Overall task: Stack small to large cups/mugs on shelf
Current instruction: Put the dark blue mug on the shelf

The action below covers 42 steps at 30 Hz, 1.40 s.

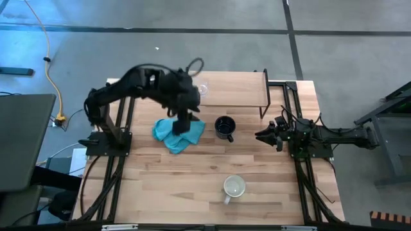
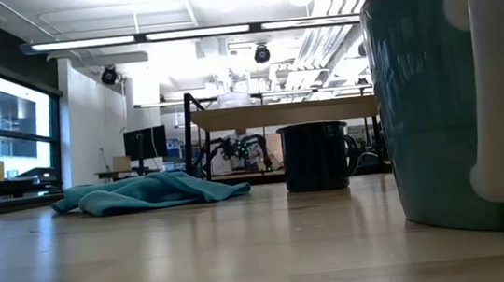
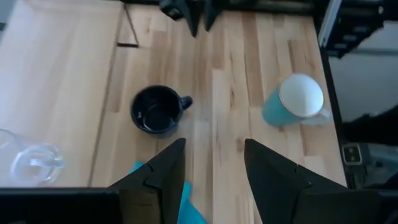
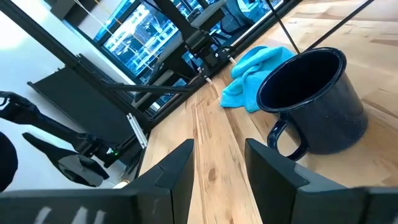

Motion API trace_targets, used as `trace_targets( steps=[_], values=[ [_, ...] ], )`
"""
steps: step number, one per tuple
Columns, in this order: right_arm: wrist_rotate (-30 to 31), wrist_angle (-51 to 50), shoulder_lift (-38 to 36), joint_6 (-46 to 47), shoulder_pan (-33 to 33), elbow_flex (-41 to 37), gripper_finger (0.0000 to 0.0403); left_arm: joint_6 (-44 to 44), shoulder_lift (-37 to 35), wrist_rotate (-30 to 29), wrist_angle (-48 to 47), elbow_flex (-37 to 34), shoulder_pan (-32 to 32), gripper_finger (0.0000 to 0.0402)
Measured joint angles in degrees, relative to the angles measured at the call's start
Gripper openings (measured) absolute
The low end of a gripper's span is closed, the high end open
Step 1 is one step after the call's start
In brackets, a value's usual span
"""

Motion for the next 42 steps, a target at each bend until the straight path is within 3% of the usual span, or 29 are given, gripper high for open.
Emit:
trace_targets(
  steps=[9, 14, 20, 28, 42],
  values=[
    [0.0, 0.0, 0.0, 0.2, 0.0, 0.0, 0.0134, -3.5, 0.0, -7.7, -0.1, -1.5, -6.8, 0.0152],
    [0.0, 0.0, 0.0, 0.6, 0.0, 0.0, 0.0134, -9.8, 0.0, -14.1, -2.3, -1.5, -10.9, 0.0152],
    [0.0, 0.0, 0.0, 0.4, 0.0, 0.0, 0.0134, -17.3, 0.1, -12.0, -2.9, -1.5, -15.8, 0.0152],
    [0.3, 0.0, 0.0, -0.5, 0.0, 0.0, 0.0134, -18.1, 2.0, -15.2, 1.7, -1.5, -21.7, 0.0152],
    [0.1, 0.0, 1.3, -1.4, 0.0, 0.0, 0.0134, -24.7, 5.9, -14.7, -0.3, -1.5, -22.1, 0.0152]
  ],
)
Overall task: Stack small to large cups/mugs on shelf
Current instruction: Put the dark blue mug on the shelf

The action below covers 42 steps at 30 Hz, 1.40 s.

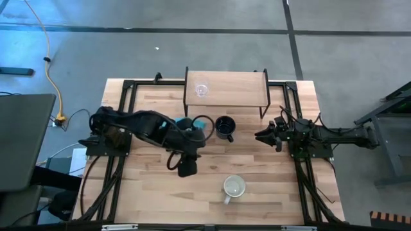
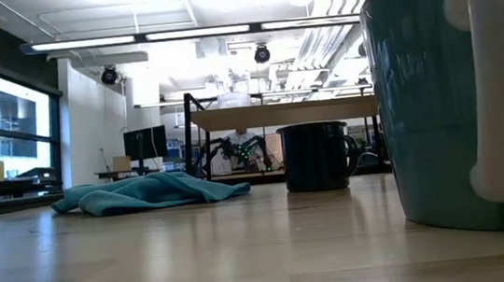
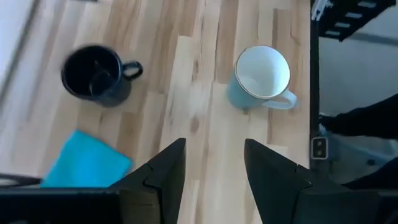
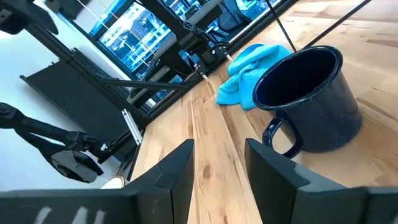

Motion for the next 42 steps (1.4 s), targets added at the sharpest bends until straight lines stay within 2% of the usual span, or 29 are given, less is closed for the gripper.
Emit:
trace_targets(
  steps=[4, 8, 14, 19, 22, 27, 31, 38, 42],
  values=[
    [0.0, 0.0, 0.3, 0.0, 0.0, 0.0, 0.0134, -7.1, 0.5, 2.7, 1.1, 0.0, 0.0, 0.0152],
    [-0.5, 0.0, 1.5, -0.5, 0.0, 0.0, 0.0134, -6.4, 2.2, 0.6, 0.2, 0.0, 0.0, 0.0152],
    [-0.8, 0.2, 5.2, -4.7, 1.6, 0.0, 0.0134, -2.6, 2.9, -6.9, -1.3, -4.7, -0.4, 0.0152],
    [4.5, 0.4, 7.8, -5.8, 4.7, 0.0, 0.0134, -0.4, 1.6, -14.2, -0.6, -12.0, -1.3, 0.0152],
    [8.3, 0.7, 8.7, -5.8, 6.6, 0.0, 0.0134, -0.2, -0.6, -16.6, 2.1, -17.8, -1.2, 0.0152],
    [13.8, 1.8, 9.2, -5.8, 10.1, 0.0, 0.0134, -0.3, -7.2, -19.7, 10.7, -29.6, -1.1, 0.0152],
    [17.5, 3.4, 9.6, -5.8, 12.2, 0.0, 0.0134, -0.3, -14.5, -20.3, 21.2, -40.6, -1.1, 0.0152],
    [17.5, 7.7, 11.8, -5.4, 14.2, 0.0, 0.0134, -0.3, -27.7, -21.8, 43.9, -60.1, -1.1, 0.0152],
    [17.8, 9.0, 13.5, -2.6, 14.9, 0.0, 0.0134, -0.5, -32.7, -23.4, 52.8, -68.4, -1.1, 0.0152]
  ],
)
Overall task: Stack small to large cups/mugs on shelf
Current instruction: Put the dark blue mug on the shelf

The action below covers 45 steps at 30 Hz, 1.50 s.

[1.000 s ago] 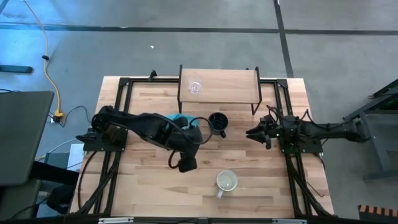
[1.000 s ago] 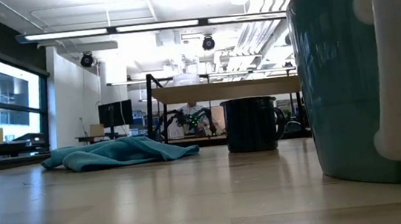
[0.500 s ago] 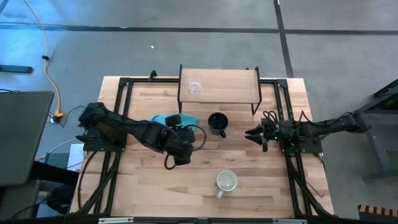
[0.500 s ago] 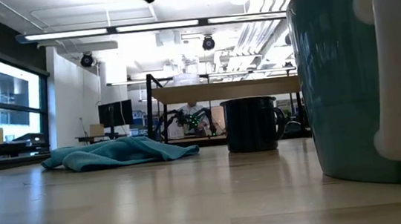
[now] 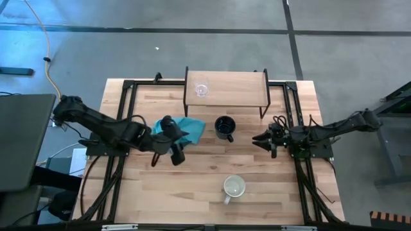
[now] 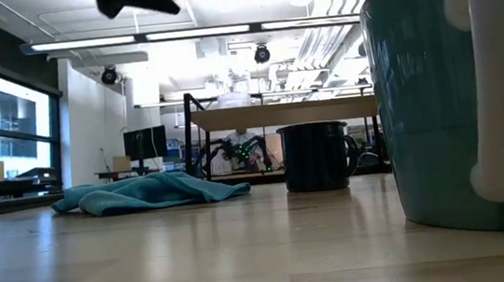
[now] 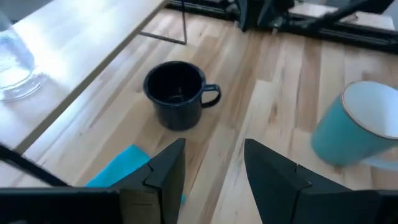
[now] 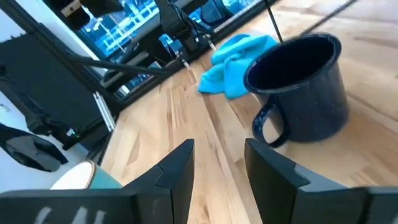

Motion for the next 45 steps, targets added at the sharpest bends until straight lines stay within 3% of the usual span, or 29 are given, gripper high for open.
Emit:
trace_targets(
  steps=[9, 15, 23, 32, 37, 39, 45],
  values=[
    [4.9, 3.7, 6.4, 0.8, 1.5, 0.0, 0.0134, -1.0, -4.7, -1.0, 13.8, -12.7, 0.0, 0.0152],
    [8.9, 7.8, 11.8, -4.9, 2.8, 1.7, 0.0134, -1.3, -4.7, -1.2, 22.2, -17.9, 0.0, 0.0152],
    [9.0, 8.5, 19.1, -15.5, 2.8, 8.0, 0.0134, -1.2, -4.7, -2.2, 28.0, -21.0, 0.0, 0.0152],
    [8.9, 8.9, 24.7, -10.3, 2.7, 9.0, 0.0134, 1.5, -4.7, -2.1, 33.3, -21.4, 0.0, 0.0152],
    [8.9, 12.2, 25.5, -9.6, 2.7, 9.0, 0.0134, 11.8, -4.7, -1.0, 41.1, -21.4, 0.9, 0.0152],
    [8.8, 13.7, 25.6, -10.8, 2.6, 9.0, 0.0134, 14.9, -4.7, 0.8, 44.8, -21.4, 2.9, 0.0152],
    [7.3, 16.2, 25.6, -10.4, 2.7, 9.0, 0.0134, 16.5, -4.7, 16.2, 50.4, -21.4, 10.9, 0.0152]
  ],
)
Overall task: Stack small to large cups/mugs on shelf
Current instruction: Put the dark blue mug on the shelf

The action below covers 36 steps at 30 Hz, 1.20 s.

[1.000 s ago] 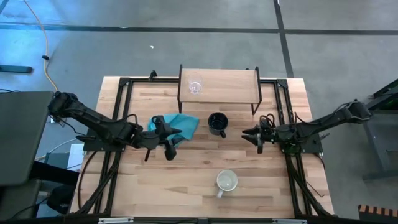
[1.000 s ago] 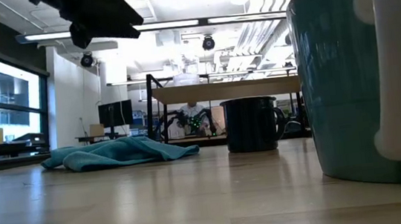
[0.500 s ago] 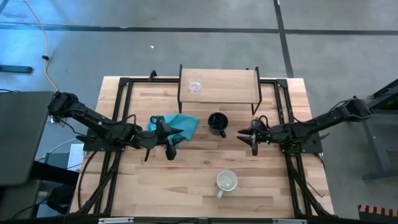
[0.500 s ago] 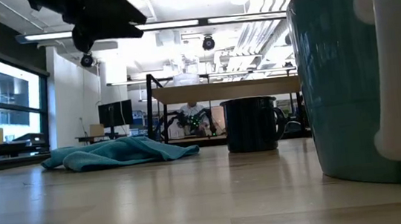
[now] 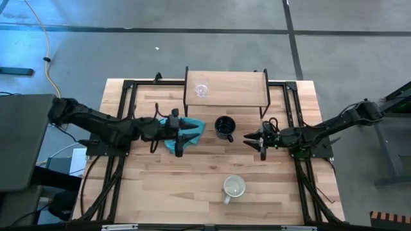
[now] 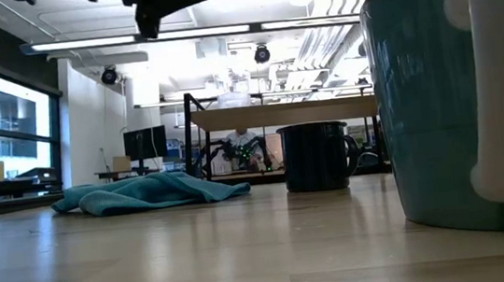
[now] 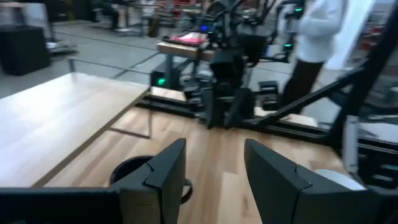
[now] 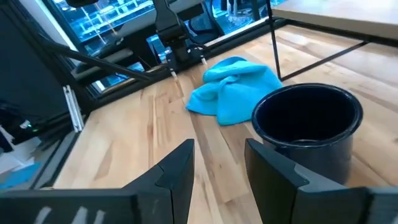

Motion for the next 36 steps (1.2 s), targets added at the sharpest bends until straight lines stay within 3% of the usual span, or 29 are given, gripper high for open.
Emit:
trace_targets(
  steps=[4, 13, 19, 24, 30, 36],
  values=[
    [-1.5, 0.0, 0.0, 2.5, 0.0, 0.0, 0.0134, 0.6, -0.6, 4.2, -3.6, 0.0, 2.9, 0.0152],
    [-0.7, -0.1, 0.0, 1.2, 0.0, 0.0, 0.0134, 0.6, -12.9, 2.7, -25.0, -0.5, 3.0, 0.0152],
    [2.0, 0.0, 0.0, -0.7, 0.0, 0.0, 0.0134, -3.5, -26.4, -1.7, -25.3, -9.9, 3.0, 0.0152],
    [3.7, 0.0, 0.0, -1.2, 0.0, 0.0, 0.0134, -7.6, -36.5, -2.0, -22.6, -17.1, 3.0, 0.0152],
    [6.4, -0.3, 1.2, -1.4, 0.0, 0.0, 0.0134, -10.7, -43.7, -3.3, -27.5, -21.2, 3.0, 0.0152],
    [6.3, 0.4, 7.4, 1.4, 0.0, 0.0, 0.0134, -13.5, -48.7, -3.3, -32.2, -21.9, 3.0, 0.0152]
  ],
)
